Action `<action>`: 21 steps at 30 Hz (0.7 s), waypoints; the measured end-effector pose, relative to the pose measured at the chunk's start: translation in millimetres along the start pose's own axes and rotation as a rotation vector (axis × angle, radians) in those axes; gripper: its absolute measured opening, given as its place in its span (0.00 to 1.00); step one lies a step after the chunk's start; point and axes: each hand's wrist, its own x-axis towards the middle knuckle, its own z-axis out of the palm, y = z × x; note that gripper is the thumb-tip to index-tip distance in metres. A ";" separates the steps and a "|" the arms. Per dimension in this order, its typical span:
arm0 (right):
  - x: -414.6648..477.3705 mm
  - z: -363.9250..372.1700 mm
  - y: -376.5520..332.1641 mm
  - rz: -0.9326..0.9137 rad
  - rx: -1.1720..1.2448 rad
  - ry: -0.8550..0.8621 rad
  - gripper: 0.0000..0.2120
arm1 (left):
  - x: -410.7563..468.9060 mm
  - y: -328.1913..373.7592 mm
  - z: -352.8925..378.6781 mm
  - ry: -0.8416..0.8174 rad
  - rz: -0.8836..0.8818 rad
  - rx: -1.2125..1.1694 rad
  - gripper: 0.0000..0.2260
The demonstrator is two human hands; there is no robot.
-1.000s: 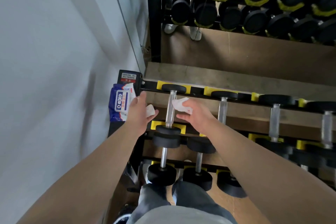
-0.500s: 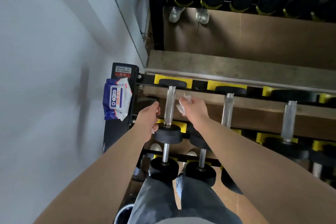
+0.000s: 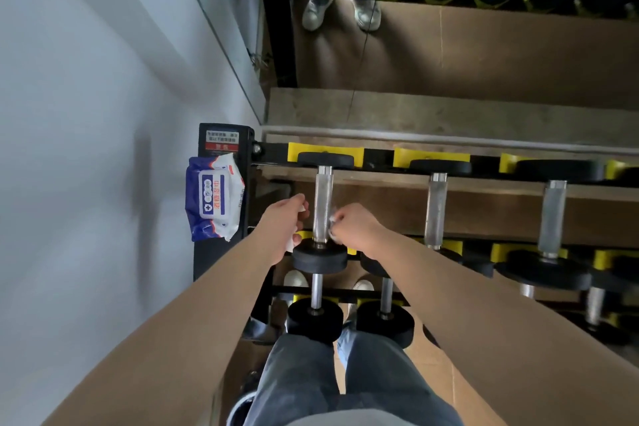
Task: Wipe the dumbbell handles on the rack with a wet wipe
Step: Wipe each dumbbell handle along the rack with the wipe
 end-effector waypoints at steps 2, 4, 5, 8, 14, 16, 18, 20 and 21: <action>5.8 -9.2 -12.3 0.056 0.357 0.084 0.15 | 2.8 -0.2 -0.2 -0.011 -0.022 0.002 0.12; 9.2 -22.3 -28.4 0.071 0.797 0.117 0.16 | 3.2 0.2 -0.7 -0.002 -0.027 0.014 0.11; 11.0 -27.2 -34.7 0.058 0.945 0.119 0.14 | 3.1 0.2 -1.0 0.000 -0.023 0.015 0.10; 8.2 -26.6 -35.5 -0.009 0.739 0.172 0.06 | 0.2 2.2 -1.9 -0.009 -0.038 -0.029 0.07; -17.1 2.6 -2.1 -0.073 -0.034 0.029 0.16 | 1.3 1.4 -2.7 -0.028 -0.057 -0.029 0.06; -20.6 1.9 1.5 -0.098 -0.219 -0.039 0.16 | 2.8 0.2 -2.7 -0.033 -0.053 -0.003 0.07; -21.2 -1.3 1.4 -0.136 -0.289 -0.015 0.16 | 4.7 0.6 -2.6 -0.035 -0.055 0.020 0.08; -19.2 -8.2 -2.2 -0.199 -0.289 0.052 0.16 | 5.9 4.0 -1.9 -0.050 -0.054 0.013 0.08; -17.7 -12.5 -6.0 -0.224 -0.264 0.097 0.16 | 6.3 5.7 -1.7 -0.060 -0.048 0.004 0.08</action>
